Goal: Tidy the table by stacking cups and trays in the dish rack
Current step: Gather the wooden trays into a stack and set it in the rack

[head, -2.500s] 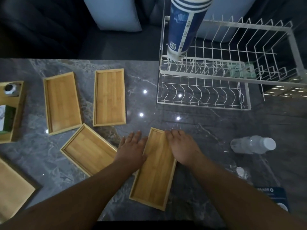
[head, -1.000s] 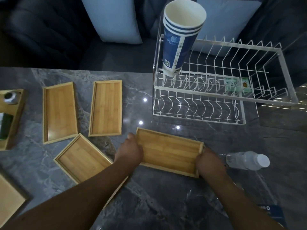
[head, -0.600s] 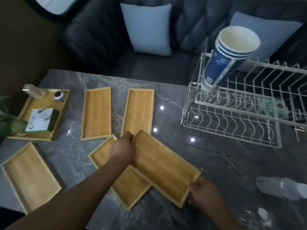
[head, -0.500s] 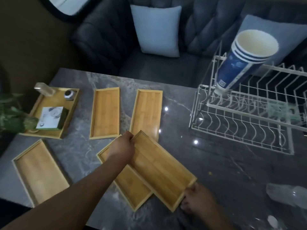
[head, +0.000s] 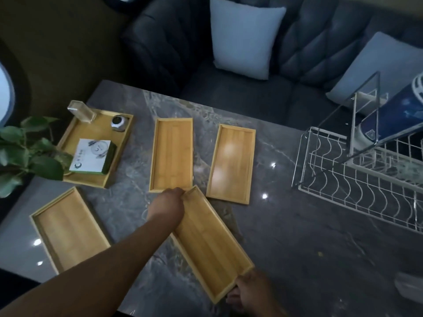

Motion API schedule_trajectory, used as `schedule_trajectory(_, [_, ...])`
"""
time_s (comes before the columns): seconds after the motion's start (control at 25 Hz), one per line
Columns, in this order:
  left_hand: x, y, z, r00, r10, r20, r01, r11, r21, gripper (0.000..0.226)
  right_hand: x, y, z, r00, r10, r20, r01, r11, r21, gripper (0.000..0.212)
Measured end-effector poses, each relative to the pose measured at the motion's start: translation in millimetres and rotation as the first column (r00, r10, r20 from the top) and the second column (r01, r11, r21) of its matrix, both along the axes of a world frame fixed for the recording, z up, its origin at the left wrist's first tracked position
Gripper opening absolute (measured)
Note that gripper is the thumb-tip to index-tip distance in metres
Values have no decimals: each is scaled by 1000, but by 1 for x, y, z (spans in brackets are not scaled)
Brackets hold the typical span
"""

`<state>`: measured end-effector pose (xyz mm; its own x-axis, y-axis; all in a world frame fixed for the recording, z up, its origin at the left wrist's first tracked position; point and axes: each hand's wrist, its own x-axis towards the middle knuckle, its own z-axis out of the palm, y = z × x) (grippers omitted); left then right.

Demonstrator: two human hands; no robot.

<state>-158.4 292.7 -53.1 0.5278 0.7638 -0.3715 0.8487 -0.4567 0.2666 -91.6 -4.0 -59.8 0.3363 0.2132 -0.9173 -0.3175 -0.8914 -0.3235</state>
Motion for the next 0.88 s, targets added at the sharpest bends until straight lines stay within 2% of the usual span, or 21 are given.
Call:
schedule_trajectory(0.08, [-3,-1,-3,1000,8,-10,-8,999,-34,39,2,2,0,996,17,87,-13,998,-55,16])
schedule_trajectory(0.2, [-11,-1,-5,999,45,3,-45,995,-93,35,5,7,1,959,182,220,-146,975,-169,39])
schedule_trajectory(0.24, [-15,-1,-7,998,62,7,-60,991,-120,32,7,8,5,954,163,251,-120,977,-178,44])
schedule_trajectory(0.32, [-27,-3,-12,995,102,-2,-100,979,-177,28,17,7,12,946,113,305,-61,983,-175,43])
schedule_trajectory(0.44, [-49,-19,-24,980,199,-22,-196,937,-290,31,48,0,20,912,169,374,-107,978,-182,34])
schedule_trajectory(0.52, [-58,-40,-32,961,277,-8,-258,884,-390,34,73,-5,20,873,118,473,-63,989,-131,32])
schedule_trajectory(0.6, [-59,-64,-37,938,347,13,-306,845,-439,35,98,-11,22,865,73,497,-24,994,-104,35])
schedule_trajectory(0.72, [-57,-85,-42,905,423,43,-368,830,-420,34,117,-19,20,871,100,481,-84,995,-54,33])
schedule_trajectory(0.88, [-50,-87,-35,901,433,37,-405,868,-288,30,116,-24,21,898,77,434,-94,995,18,31])
